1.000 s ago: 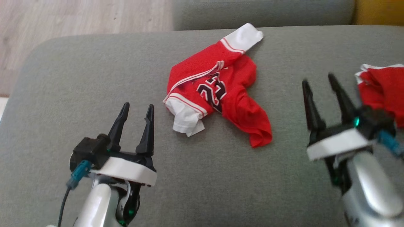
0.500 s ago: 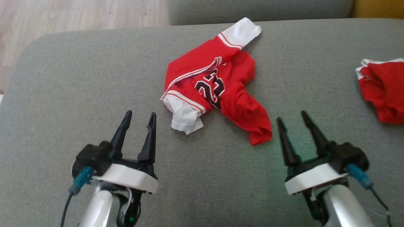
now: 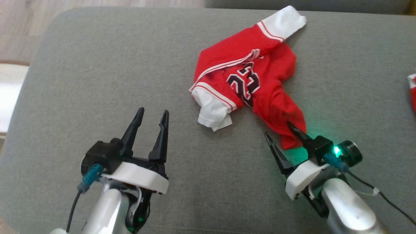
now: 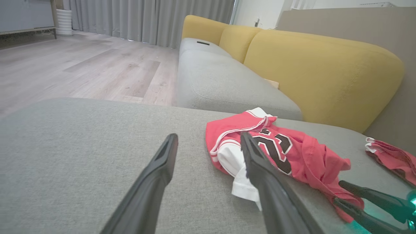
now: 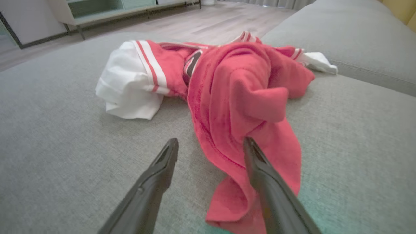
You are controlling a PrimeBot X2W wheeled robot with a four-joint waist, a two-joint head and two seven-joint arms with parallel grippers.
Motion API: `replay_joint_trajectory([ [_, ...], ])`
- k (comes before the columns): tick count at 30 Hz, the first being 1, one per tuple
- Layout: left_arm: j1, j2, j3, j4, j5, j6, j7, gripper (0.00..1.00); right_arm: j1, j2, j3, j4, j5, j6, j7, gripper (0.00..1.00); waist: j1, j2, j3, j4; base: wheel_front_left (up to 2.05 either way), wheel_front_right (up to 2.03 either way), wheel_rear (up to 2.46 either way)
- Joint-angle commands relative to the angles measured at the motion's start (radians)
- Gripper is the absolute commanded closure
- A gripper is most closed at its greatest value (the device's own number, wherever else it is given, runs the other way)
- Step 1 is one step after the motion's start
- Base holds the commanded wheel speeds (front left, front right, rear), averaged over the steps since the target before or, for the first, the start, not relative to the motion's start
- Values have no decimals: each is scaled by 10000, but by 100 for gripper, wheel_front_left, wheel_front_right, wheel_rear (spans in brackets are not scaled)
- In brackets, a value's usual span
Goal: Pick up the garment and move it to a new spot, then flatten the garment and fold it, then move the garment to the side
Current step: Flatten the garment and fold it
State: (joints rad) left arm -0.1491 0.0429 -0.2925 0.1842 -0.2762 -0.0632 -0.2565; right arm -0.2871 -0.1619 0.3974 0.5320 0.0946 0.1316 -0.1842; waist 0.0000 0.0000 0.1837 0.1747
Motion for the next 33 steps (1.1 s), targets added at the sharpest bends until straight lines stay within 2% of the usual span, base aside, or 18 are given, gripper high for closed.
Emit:
replay_joint_trajectory([
  [1,-493,74,314,-318,-50,-44,-53,0,-466,-44,216,130,-213,-9,-23,0,0,0,173,246,0,0,0],
  [7,-579,74,370,-332,-59,-41,-53,0,-1013,228,88,1264,-373,-9,-247,0,0,0,326,440,0,0,0],
  [8,-579,74,361,-329,-64,-37,-53,0,-1098,274,92,1432,-391,-9,-288,21,0,0,339,454,0,0,0],
  [9,-577,74,348,-325,-68,-30,-53,0,-1190,315,66,1567,-408,-9,-344,78,0,0,343,463,0,0,0],
  [10,-571,74,337,-319,-71,-22,-53,0,-1272,361,24,1665,-409,-9,-409,100,0,0,338,461,0,0,0],
  [17,-445,74,378,-225,-20,-5,-53,0,-1550,582,-73,1447,172,-9,-697,100,0,0,114,179,0,0,0],
  [21,-377,74,397,-191,-26,-7,-53,0,-1516,526,-79,639,1483,-9,-742,100,0,0,-158,-82,0,0,0],
  [24,-310,74,414,-202,-40,8,-53,0,-1610,213,-289,-168,2844,-9,-596,100,0,0,-331,-272,0,0,0],
  [29,-240,74,311,-224,-60,-5,-53,0,-2013,-501,-1434,-967,4546,-9,288,100,0,0,-409,-400,0,0,0],
  [33,-296,74,171,-231,-89,-40,-53,0,-2415,-820,-2709,-543,5109,-9,981,100,0,0,-315,-252,0,0,0],
])
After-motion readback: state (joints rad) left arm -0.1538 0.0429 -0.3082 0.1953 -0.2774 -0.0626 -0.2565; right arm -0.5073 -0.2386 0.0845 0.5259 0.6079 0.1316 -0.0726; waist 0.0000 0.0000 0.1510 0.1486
